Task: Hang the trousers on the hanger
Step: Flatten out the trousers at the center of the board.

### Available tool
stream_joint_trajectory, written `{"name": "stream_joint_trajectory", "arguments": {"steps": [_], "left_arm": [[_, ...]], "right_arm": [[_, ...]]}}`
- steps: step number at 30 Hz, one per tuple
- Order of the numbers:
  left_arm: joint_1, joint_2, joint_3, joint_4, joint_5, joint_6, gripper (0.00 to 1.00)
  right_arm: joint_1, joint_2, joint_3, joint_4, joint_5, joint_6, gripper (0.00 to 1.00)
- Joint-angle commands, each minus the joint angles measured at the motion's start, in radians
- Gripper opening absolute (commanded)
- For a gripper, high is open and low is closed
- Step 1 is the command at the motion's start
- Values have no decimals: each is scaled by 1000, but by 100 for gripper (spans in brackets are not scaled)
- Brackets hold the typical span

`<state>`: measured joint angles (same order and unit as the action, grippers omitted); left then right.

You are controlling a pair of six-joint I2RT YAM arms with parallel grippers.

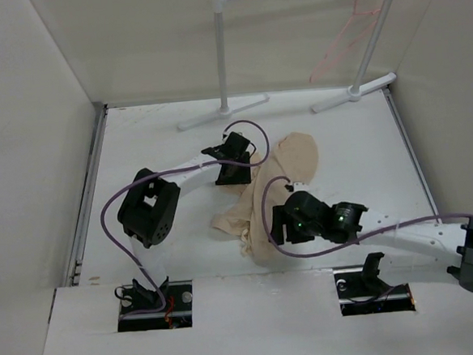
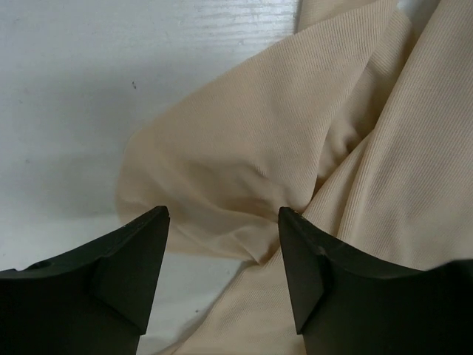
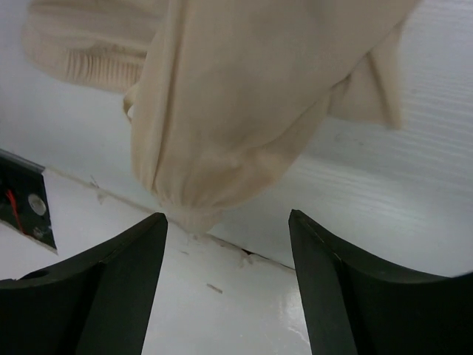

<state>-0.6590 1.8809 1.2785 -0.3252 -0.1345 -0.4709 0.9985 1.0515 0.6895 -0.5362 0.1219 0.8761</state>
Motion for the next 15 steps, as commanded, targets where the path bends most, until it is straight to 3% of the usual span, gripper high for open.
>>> {"name": "stream_joint_trajectory", "arguments": {"steps": [1, 4, 8, 10, 13, 15], "left_arm": [[5, 9, 48, 35, 3, 6, 57], [0, 17, 30, 60, -5, -3, 45], [20, 20, -4, 72, -33, -35, 12], [43, 3, -31, 75, -56, -55, 7], [101, -61, -96, 77, -115, -92, 3], [158, -130, -137, 60, -169, -120, 1]], "right_arm": [[67, 77, 53, 136, -19, 32, 73], [107, 154, 54, 176, -40, 52, 73], [156, 255, 82, 246, -87, 58, 71], [162, 294, 103, 246, -77, 55, 57], [163, 311, 133, 214, -30, 46, 19], [162, 266, 157, 150, 39, 37, 9]]}}
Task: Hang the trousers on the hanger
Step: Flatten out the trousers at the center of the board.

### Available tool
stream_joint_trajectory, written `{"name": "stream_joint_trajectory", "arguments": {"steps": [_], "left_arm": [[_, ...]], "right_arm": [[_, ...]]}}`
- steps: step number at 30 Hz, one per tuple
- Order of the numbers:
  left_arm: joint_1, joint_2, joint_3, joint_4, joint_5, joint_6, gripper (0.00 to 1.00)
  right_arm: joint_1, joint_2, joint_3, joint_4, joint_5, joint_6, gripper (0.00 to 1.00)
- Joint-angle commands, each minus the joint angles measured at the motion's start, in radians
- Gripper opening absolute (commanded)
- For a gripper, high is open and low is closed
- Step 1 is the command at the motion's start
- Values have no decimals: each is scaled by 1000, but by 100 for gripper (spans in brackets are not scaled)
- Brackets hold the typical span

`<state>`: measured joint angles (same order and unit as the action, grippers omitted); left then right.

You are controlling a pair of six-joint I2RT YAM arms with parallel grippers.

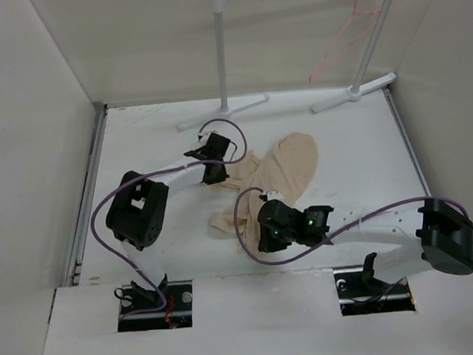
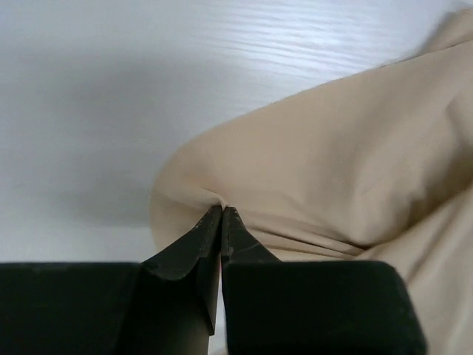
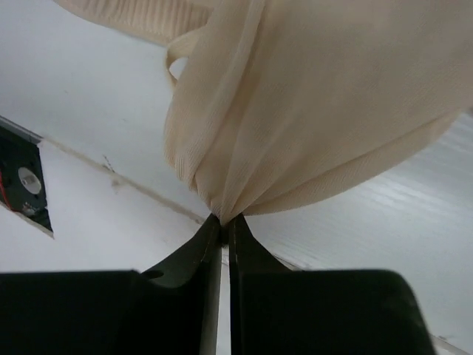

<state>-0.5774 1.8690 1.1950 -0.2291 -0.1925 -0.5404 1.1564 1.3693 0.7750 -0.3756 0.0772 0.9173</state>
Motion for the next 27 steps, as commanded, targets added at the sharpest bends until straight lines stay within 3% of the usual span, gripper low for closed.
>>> {"name": "stream_joint_trajectory", "arguments": {"steps": [1, 5, 8, 13, 15, 21, 27], "left_arm": [[111, -167, -78, -42, -134, -67, 0], [271, -399, -123, -79, -153, -130, 0], [368, -522, -75, -128, -156, -142, 0], [487, -611, 110, -214, -122, -168, 0], [521, -629, 205, -255, -120, -173, 0], [687, -711, 443, -328, -96, -174, 1], [787, -771, 499, -345, -126, -197, 2]], "right_arm": [[1, -85, 84, -58, 110, -12, 8], [-109, -298, 125, -215, 190, -60, 5], [-302, -461, 180, -288, 179, -115, 4], [-687, -535, 375, -293, -11, -230, 4], [-772, -523, 479, -295, -68, -248, 4], [-812, -564, 774, -361, -99, -287, 5], [-774, -642, 827, -367, -44, -288, 6]]}}
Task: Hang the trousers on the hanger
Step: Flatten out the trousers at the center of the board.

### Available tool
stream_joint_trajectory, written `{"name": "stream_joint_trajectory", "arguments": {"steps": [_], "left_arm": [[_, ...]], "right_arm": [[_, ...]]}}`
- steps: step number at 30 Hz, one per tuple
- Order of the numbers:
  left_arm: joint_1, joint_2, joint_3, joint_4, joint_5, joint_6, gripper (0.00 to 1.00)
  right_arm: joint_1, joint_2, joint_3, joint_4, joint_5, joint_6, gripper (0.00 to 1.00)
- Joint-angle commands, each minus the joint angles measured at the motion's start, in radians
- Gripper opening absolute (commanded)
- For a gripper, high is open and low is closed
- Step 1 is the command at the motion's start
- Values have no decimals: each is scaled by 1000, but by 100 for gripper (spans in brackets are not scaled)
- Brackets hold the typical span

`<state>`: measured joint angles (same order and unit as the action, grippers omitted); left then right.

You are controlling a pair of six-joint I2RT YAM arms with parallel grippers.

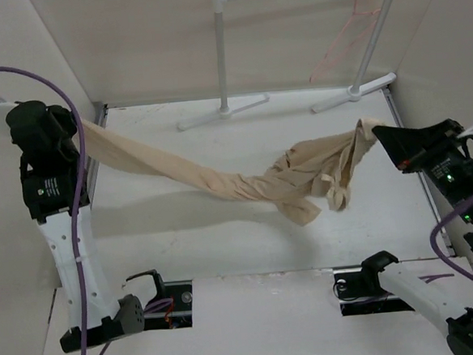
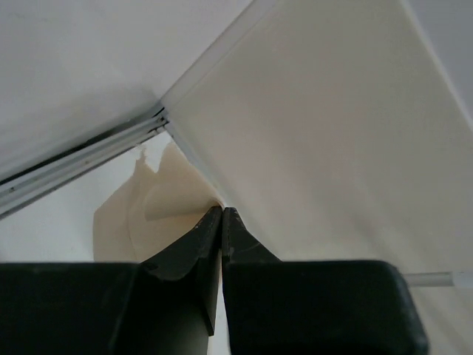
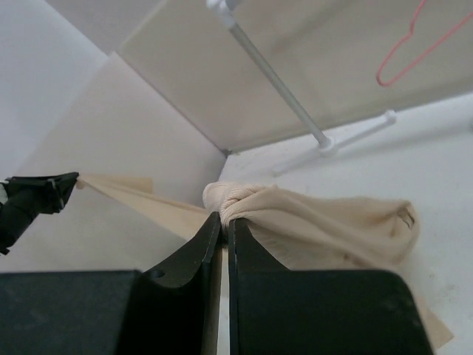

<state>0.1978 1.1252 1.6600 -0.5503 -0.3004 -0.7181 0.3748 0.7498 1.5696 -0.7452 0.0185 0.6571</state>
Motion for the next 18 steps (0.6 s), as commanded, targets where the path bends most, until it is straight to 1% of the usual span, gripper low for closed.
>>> {"name": "stream_joint_trajectory", "arguments": {"steps": [1, 3, 6, 8, 10, 14, 16, 18], "left_arm": [[10, -15, 27, -19, -26, -23, 2], [7, 33, 17, -16, -5, -40, 2], [1, 132, 9, -7, 76, -87, 2], [-14, 197, 52, 0, 87, -98, 2], [-28, 258, 142, -16, 92, -99, 2], [-37, 324, 346, -69, 93, -104, 1], [-19, 318, 380, -80, 96, -107, 2], [24, 285, 360, -83, 104, -121, 2]], "right_arm": [[-10, -11, 15, 3, 23, -40, 6], [-73, 38, -28, 19, 23, -42, 6], [-148, 126, -123, 127, -31, 15, 4], [-175, 199, -125, 206, -77, 51, 4], [-181, 270, -62, 224, -97, 74, 3], [-172, 370, 174, 173, -107, 104, 4], [-155, 379, 254, 126, -109, 105, 4], [-132, 349, 283, 80, -112, 108, 4]]}}
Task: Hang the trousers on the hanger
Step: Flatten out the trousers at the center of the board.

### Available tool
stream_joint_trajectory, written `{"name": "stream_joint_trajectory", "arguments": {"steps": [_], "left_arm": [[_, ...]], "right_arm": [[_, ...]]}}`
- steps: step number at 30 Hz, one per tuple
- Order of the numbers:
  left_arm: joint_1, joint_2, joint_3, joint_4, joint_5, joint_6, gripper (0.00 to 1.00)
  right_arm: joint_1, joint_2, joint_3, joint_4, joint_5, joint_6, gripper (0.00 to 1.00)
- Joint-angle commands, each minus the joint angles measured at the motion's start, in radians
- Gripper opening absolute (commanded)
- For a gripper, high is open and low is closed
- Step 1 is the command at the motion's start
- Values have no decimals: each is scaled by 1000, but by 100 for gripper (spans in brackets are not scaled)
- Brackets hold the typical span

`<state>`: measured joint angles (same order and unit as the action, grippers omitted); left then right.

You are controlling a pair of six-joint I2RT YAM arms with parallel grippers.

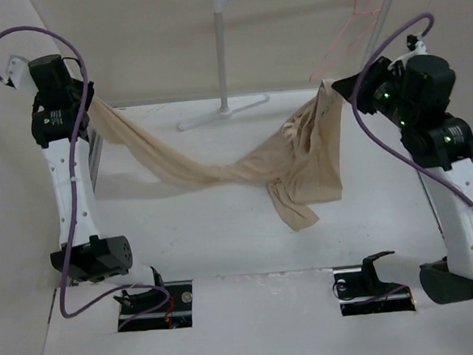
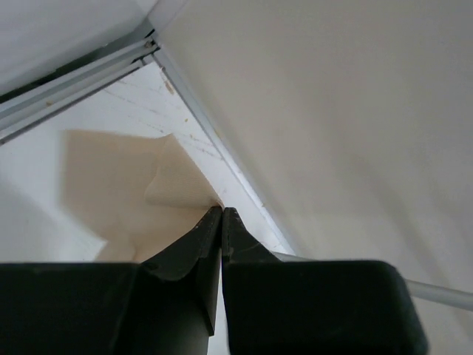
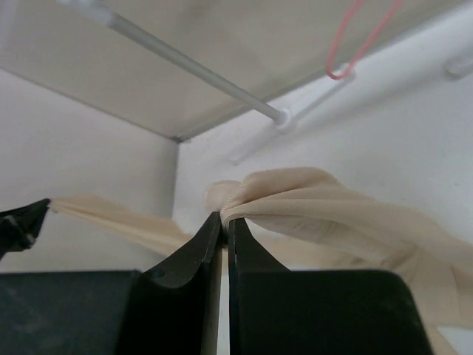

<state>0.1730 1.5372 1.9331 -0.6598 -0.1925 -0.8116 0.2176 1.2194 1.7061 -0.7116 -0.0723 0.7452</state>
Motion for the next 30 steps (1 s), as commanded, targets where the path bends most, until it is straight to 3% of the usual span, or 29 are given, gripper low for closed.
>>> {"name": "stream_joint_trajectory", "arguments": {"steps": [1, 6, 9, 13, 16, 20, 23, 27, 30], "left_arm": [[67, -149, 61, 28, -1, -32, 2], [165, -250, -146, 26, 1, -69, 2], [216, -278, -247, 6, 8, -92, 2], [233, -290, -357, -29, -2, -98, 2], [233, -307, -439, -67, -36, -92, 2], [213, -290, -525, -130, -148, -78, 4], [202, -270, -569, -138, -209, -61, 10], [46, -243, -560, -97, -283, 55, 39], [-229, -242, -600, -45, -348, 97, 43]], "right_arm": [[33, -145, 142, 29, -21, 25, 4], [18, -337, 0, -66, -29, 34, 4], [-112, -440, -178, -161, -32, 39, 2], [-263, -537, -489, -169, -29, 111, 0], [-318, -577, -637, -180, 28, 132, 0], [-350, -535, -707, -181, 244, 89, 0], [-379, -497, -761, -164, 284, 63, 0], [-407, -495, -836, -123, 301, 56, 6], [-435, -494, -847, -80, 296, 45, 10]]}}
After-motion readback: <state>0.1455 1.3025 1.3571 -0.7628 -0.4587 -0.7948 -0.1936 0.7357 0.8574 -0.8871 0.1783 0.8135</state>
